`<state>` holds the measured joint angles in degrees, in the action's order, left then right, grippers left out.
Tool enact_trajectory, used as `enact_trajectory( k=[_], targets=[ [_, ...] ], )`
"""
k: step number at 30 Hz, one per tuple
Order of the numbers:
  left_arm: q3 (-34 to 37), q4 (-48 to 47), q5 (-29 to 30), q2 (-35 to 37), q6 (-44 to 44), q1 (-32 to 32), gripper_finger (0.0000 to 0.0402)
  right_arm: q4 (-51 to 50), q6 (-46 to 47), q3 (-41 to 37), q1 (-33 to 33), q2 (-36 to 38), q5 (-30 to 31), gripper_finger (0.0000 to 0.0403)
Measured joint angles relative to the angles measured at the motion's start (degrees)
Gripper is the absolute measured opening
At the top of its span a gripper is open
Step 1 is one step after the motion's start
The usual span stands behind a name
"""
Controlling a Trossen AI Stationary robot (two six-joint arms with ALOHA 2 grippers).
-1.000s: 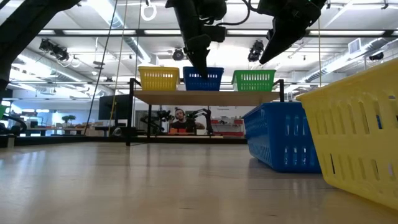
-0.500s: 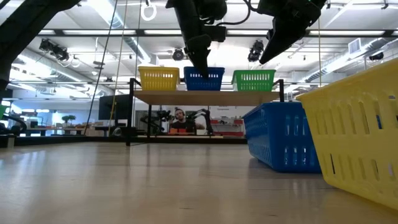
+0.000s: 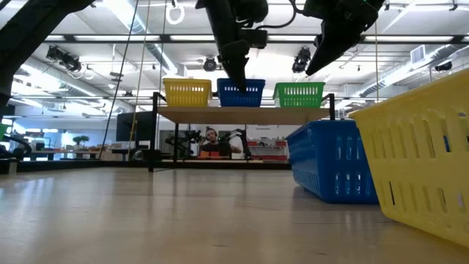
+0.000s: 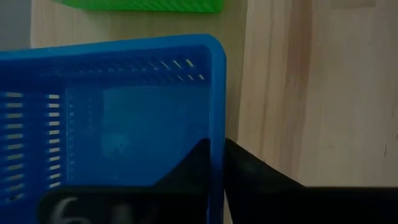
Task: Stack baskets on shelf by color
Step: Stack the left blue basket on the other blue basket on the shelf, then stack the right green basket on the other green basket on the shelf
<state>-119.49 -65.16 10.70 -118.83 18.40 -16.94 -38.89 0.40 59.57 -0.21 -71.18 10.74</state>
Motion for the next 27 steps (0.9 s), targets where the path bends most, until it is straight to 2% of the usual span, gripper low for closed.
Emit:
enact_trajectory(
  k=[15, 27],
  targets=[
    [-0.04, -0.72, 4.93, 0.98, -0.68, 1.22, 0.0114, -0.15, 0.02, 0.01, 0.00, -0.01, -0.02, 0.0107],
    [-0.04, -0.30, 7.34, 4.54, -1.58, 1.80, 0.0142, -0.20, 0.02, 0.02, 0.00, 0.00, -0.02, 0.0107]
  ],
)
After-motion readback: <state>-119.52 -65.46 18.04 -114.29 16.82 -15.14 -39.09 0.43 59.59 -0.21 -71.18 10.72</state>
